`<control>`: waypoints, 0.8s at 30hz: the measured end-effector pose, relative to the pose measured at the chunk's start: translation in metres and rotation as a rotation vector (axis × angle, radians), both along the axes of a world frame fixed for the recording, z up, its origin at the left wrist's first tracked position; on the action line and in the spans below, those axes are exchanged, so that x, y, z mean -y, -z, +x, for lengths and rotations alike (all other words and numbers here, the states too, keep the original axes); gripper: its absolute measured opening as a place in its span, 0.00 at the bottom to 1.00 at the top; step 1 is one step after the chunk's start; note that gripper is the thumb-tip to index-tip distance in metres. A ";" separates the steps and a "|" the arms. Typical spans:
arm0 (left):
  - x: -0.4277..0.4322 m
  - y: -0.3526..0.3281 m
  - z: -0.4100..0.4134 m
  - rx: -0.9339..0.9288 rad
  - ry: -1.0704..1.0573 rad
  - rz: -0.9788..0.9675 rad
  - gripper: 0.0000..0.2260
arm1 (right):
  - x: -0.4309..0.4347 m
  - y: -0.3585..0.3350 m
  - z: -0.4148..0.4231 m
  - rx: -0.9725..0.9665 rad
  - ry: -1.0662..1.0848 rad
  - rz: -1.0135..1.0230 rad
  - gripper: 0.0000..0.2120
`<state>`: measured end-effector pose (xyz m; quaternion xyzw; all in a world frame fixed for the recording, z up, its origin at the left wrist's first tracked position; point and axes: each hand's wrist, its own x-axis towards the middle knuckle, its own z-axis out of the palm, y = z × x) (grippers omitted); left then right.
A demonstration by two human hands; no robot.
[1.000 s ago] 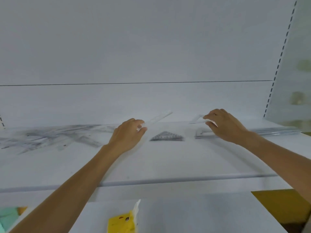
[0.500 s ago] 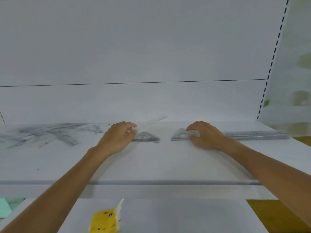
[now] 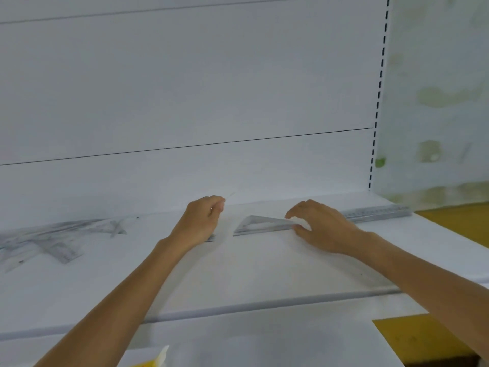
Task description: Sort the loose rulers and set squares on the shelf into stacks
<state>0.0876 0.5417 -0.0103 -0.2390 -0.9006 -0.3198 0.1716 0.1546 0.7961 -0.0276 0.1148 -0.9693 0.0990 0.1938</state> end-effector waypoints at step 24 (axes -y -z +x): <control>-0.232 -0.005 -0.005 0.053 0.380 -0.201 0.13 | -0.045 0.021 0.058 0.044 0.065 -0.226 0.14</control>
